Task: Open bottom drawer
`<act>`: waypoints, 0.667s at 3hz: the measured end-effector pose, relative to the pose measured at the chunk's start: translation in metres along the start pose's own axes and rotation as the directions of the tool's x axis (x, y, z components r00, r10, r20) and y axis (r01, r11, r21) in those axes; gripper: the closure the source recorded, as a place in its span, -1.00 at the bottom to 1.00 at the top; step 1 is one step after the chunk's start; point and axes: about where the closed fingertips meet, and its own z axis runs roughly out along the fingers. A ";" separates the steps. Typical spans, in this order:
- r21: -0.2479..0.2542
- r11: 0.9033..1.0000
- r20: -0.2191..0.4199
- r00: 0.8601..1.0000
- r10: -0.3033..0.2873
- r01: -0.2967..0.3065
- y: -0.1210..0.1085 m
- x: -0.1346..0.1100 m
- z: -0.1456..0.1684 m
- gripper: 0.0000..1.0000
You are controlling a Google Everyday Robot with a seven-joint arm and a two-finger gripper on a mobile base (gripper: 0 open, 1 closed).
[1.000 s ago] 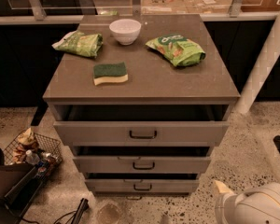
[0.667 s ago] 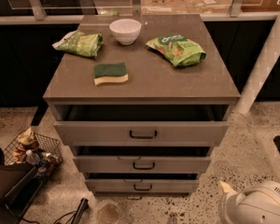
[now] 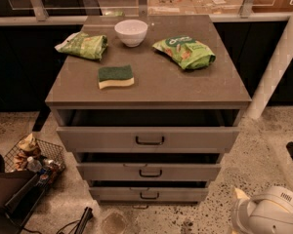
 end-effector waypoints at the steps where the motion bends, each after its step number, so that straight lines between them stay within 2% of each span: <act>1: -0.026 1.000 0.049 0.999 -0.011 0.012 -0.001 -0.007 0.032 -1.00; 2: -0.044 0.997 0.105 0.992 -0.065 0.070 -0.005 -0.017 0.078 -1.00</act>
Offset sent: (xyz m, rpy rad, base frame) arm 0.0611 0.0177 -0.1369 0.1396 0.0061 0.2036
